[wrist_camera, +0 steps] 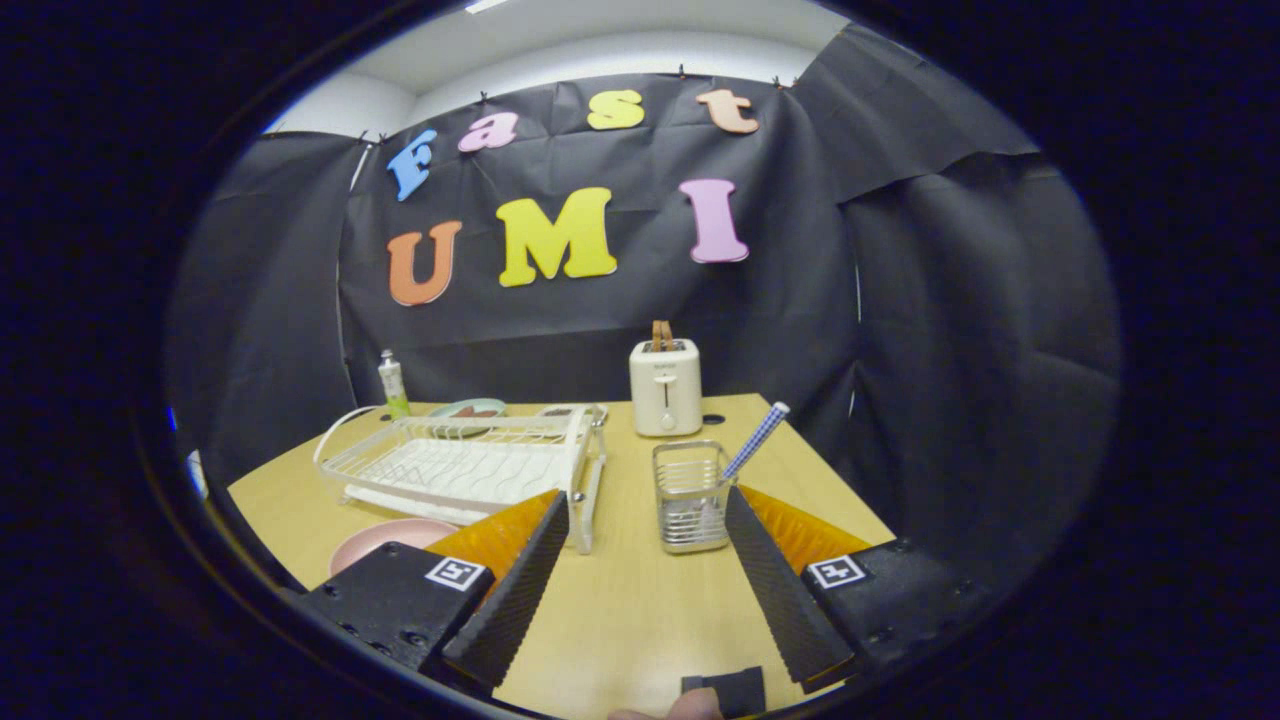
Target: Take the plate from the dish rack, then take the spoon from the basket and place it into the plate.
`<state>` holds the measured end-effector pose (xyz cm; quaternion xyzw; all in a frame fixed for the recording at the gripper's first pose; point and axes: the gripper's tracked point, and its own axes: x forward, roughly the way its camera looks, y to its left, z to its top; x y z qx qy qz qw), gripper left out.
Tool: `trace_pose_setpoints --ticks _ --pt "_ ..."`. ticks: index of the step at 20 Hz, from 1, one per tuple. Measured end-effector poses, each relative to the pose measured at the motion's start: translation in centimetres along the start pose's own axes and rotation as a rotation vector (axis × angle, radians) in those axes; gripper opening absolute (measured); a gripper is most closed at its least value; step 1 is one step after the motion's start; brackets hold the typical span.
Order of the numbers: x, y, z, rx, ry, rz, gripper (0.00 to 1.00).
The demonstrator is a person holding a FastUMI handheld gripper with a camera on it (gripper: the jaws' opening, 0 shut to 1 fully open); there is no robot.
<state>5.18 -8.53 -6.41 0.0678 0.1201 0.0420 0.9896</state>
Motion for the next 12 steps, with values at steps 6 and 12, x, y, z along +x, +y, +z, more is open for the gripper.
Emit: trace_pose_setpoints --ticks 6,12 --pt "5.2 -3.9 0.6 0.059 -0.014 -0.012 1.00" --pt "10.9 -5.6 1.3 0.097 0.001 0.015 0.93"
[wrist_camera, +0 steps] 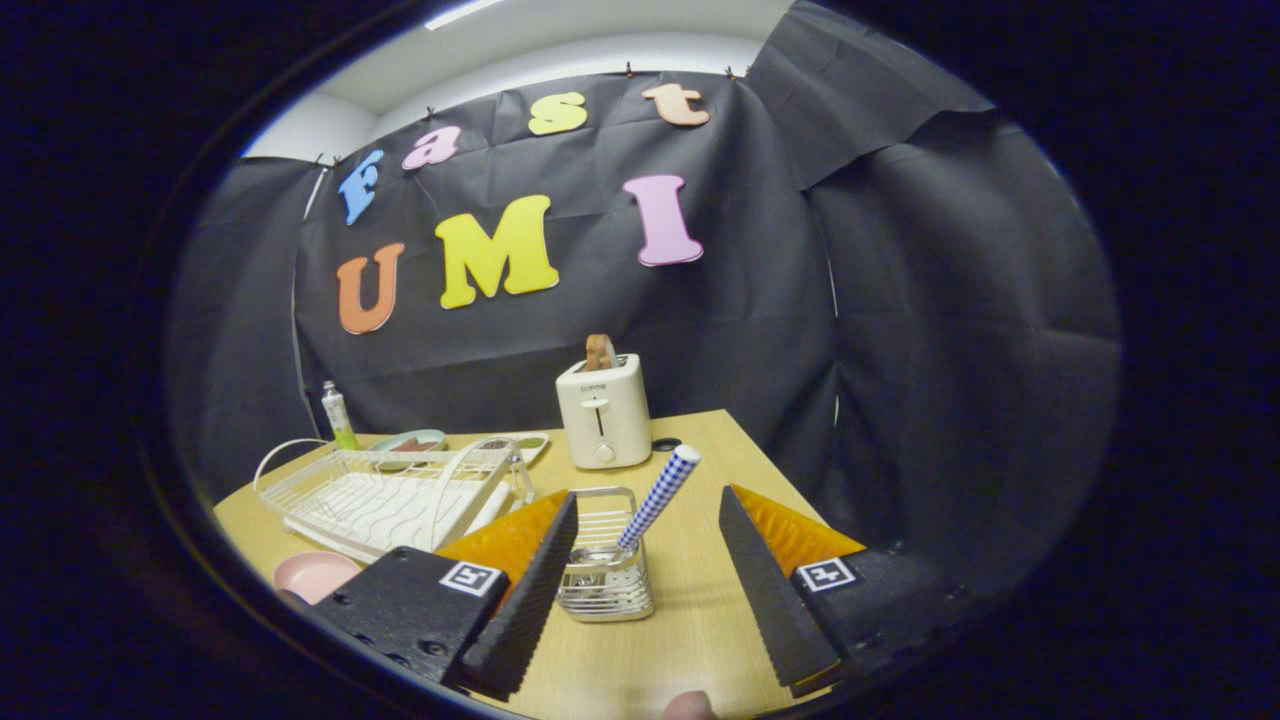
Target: Take the plate from the dish rack, then take the spoon from the basket and place it into the plate.
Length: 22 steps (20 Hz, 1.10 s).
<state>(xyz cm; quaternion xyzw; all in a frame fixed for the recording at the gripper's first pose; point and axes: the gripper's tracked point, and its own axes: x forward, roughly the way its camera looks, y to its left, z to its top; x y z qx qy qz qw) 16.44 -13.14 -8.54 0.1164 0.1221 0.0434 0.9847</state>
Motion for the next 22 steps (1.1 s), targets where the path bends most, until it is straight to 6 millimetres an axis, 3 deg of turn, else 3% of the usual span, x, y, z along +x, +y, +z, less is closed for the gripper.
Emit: trace_pose_setpoints --ticks 7,10,15,18,22 --pt "3.5 0.1 0.1 0.090 0.058 0.046 0.54" --pt "3.6 0.5 0.3 0.121 0.076 0.061 0.35" --pt "3.4 2.1 1.7 0.144 0.093 0.084 0.15" --pt "2.2 2.9 4.4 0.082 0.053 0.054 0.09" --pt "0.3 3.9 10.4 0.005 -0.069 -0.035 0.08"
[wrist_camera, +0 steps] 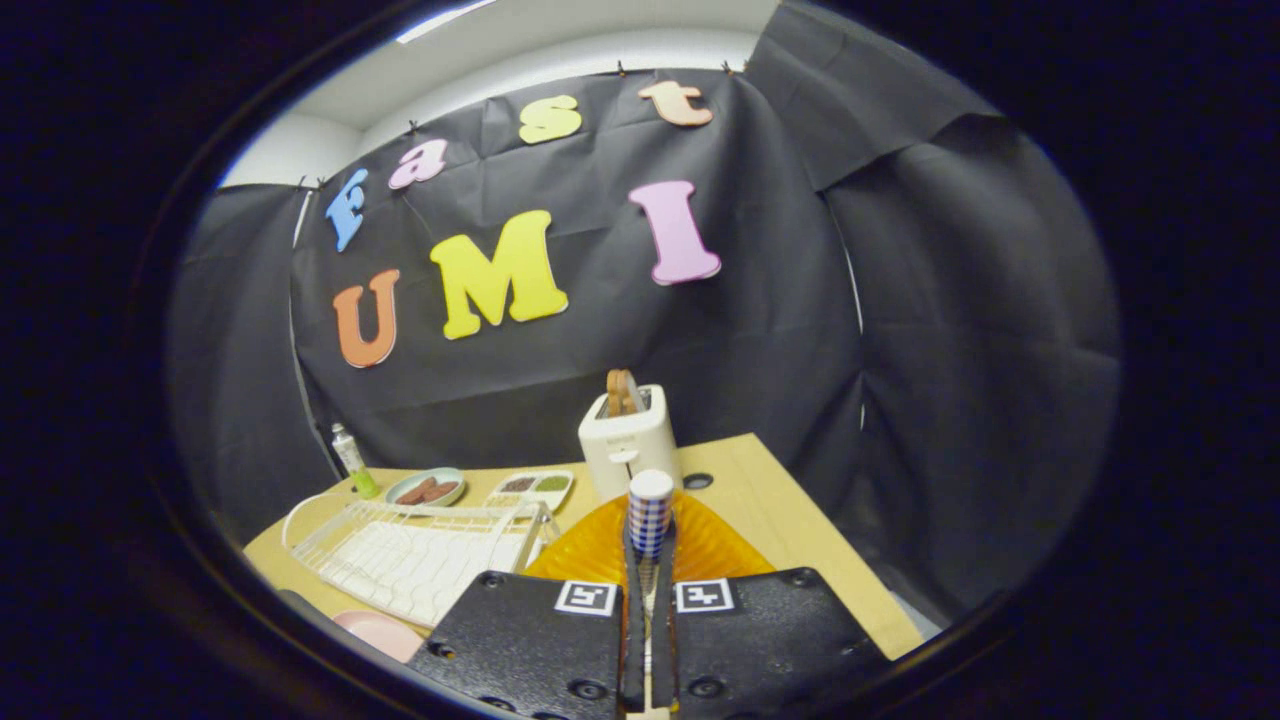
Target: Take the plate from the dish rack, then take the spoon from the basket and place it into the plate.
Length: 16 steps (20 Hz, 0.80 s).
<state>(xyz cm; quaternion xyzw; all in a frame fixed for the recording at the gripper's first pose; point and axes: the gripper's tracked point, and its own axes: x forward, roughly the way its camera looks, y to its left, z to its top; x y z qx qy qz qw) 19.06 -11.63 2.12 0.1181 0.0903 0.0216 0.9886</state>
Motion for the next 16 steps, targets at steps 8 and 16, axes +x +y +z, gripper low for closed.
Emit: trace_pose_setpoints --ticks 8,16 --pt "-7.8 10.5 5.7 0.037 -0.160 0.101 0.08" --pt "-10.4 17.4 1.4 -0.032 -0.066 0.134 0.08"
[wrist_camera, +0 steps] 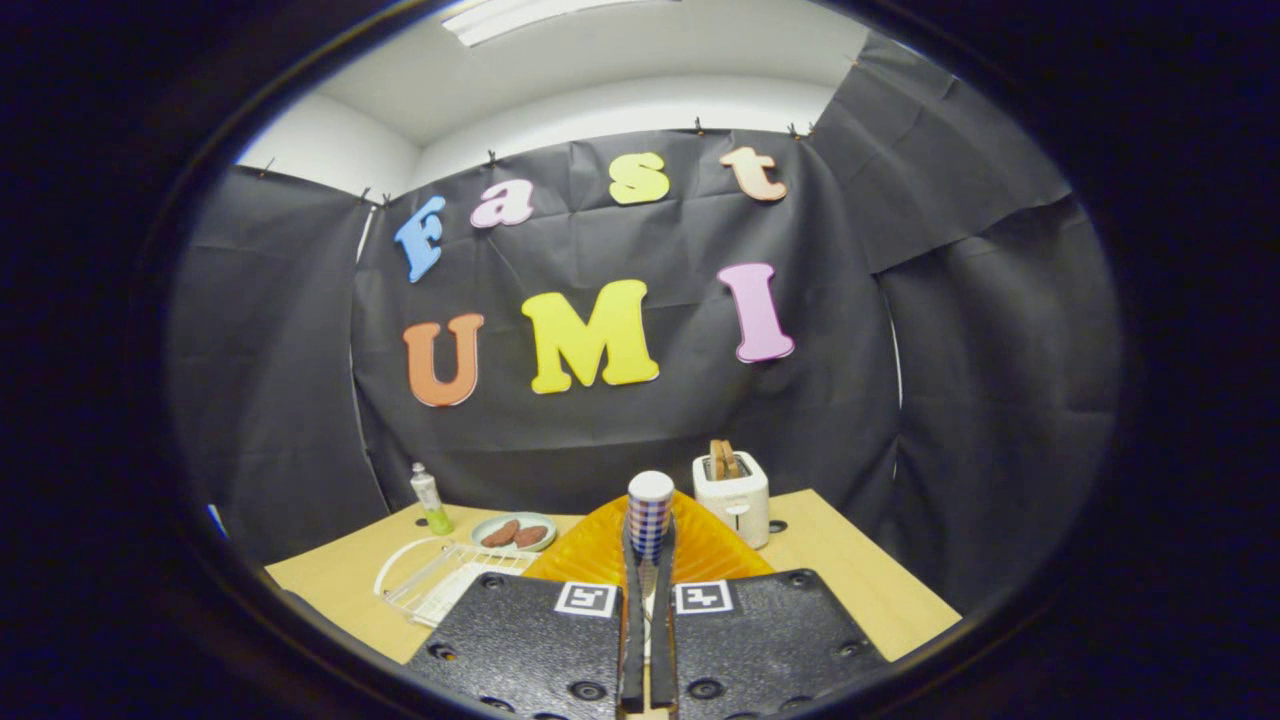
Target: Take the plate from the dish rack, then take the spoon from the basket and place it into the plate.
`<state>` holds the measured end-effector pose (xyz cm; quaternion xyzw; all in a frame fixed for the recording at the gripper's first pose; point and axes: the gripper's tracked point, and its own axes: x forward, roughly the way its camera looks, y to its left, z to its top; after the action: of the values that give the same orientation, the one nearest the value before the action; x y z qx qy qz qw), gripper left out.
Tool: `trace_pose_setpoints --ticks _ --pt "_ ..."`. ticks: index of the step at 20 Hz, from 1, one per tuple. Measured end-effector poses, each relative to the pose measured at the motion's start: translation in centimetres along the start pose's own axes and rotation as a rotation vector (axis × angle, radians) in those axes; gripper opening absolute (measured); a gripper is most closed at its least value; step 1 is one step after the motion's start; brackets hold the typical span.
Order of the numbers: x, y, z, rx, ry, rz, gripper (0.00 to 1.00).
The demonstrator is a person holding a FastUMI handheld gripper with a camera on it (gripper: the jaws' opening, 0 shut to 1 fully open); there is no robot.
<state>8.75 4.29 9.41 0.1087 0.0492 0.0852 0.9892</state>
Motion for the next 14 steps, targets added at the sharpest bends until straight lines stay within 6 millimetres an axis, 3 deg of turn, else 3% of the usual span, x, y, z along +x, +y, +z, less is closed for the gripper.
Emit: trace_pose_setpoints --ticks 6,10,14 --pt "-1.4 6.3 -3.1 0.048 0.063 0.101 0.08" --pt "-1.3 9.3 -7.6 0.050 0.123 0.143 0.08" --pt "-0.8 10.7 -12.4 0.058 0.195 0.143 0.08"
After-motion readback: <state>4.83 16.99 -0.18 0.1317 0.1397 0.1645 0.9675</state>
